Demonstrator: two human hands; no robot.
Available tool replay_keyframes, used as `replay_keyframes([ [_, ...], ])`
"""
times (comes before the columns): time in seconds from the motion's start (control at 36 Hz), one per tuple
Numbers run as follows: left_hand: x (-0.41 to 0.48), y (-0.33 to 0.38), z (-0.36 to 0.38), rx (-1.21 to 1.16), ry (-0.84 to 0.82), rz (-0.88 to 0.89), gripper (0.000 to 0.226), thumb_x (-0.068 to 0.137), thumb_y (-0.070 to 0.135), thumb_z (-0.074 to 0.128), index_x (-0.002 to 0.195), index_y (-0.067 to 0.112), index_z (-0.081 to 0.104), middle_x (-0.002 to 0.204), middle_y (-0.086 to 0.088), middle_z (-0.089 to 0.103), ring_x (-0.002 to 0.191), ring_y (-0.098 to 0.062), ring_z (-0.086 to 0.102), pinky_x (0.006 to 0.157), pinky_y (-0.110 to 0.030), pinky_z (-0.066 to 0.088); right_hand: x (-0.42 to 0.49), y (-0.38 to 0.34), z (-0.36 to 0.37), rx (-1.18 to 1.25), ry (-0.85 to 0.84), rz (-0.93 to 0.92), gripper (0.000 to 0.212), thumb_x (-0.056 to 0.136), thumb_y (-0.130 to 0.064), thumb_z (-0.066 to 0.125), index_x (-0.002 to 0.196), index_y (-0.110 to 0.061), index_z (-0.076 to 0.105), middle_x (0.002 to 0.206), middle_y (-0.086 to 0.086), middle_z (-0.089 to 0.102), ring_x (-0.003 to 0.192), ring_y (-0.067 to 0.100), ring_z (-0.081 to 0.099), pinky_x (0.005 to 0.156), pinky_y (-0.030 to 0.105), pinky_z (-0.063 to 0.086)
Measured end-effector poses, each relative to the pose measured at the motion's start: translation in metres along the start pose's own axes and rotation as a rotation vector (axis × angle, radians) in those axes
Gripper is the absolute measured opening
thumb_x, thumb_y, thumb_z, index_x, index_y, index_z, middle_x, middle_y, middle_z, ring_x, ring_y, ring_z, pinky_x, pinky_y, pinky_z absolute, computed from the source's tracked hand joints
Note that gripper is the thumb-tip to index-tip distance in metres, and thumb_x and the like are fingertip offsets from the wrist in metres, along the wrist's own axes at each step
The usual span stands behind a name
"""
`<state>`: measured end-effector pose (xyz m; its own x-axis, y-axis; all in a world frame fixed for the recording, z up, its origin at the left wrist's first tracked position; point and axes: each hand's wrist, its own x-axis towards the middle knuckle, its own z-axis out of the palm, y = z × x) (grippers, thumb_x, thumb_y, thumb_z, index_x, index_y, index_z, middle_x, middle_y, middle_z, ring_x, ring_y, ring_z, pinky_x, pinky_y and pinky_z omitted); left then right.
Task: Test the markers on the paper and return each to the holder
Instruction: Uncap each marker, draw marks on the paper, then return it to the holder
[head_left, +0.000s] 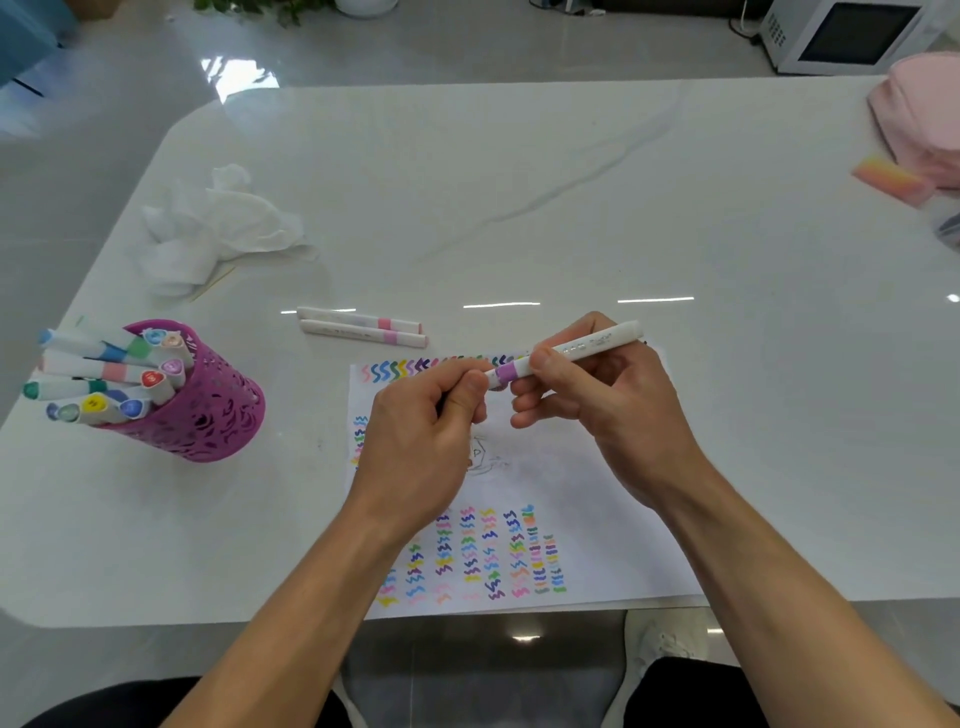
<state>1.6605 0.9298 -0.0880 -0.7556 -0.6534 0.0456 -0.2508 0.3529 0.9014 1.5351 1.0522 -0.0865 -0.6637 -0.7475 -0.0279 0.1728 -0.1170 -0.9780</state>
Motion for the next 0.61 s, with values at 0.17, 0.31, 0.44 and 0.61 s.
replay_keyframes([
  [0.17,0.001,0.001,-0.004,-0.032,-0.065,-0.005,0.026,0.103,0.018,0.053,0.086,0.022,0.072,0.061,0.011,0.053,0.055,-0.011,0.046,0.055,-0.038,0.042,0.000,0.003,-0.003,-0.016,-0.037,0.000,0.009,0.099,-0.004,0.065,0.090,-0.005,0.064,0.089,0.021,0.078,0.073,0.030,0.073,0.066,0.038,0.062],
  [0.31,0.004,0.004,-0.007,-0.040,-0.071,-0.028,0.023,0.103,0.020,0.053,0.093,0.019,0.074,0.066,0.010,0.060,0.059,-0.017,0.054,0.060,-0.039,0.050,0.004,0.007,-0.002,-0.010,-0.039,0.019,0.005,0.097,-0.010,0.069,0.094,-0.006,0.066,0.090,0.018,0.079,0.079,0.029,0.075,0.069,0.037,0.063],
  [0.44,0.007,0.004,-0.013,-0.080,-0.004,-0.078,0.016,0.100,0.023,0.058,0.100,0.028,0.074,0.077,0.010,0.071,0.068,-0.005,0.065,0.063,-0.018,0.048,0.007,0.009,0.001,0.015,-0.020,0.062,0.007,0.096,-0.012,0.072,0.102,-0.007,0.070,0.090,0.017,0.078,0.080,0.026,0.074,0.071,0.035,0.063],
  [0.61,0.007,0.006,-0.024,-0.132,0.151,-0.030,0.008,0.092,0.024,0.070,0.096,0.031,0.072,0.086,0.006,0.071,0.072,-0.018,0.063,0.065,-0.034,0.051,0.010,0.016,0.006,-0.129,0.095,0.130,0.022,0.096,-0.023,0.073,0.106,-0.005,0.068,0.075,0.011,0.075,0.063,0.019,0.069,0.059,0.029,0.059],
])
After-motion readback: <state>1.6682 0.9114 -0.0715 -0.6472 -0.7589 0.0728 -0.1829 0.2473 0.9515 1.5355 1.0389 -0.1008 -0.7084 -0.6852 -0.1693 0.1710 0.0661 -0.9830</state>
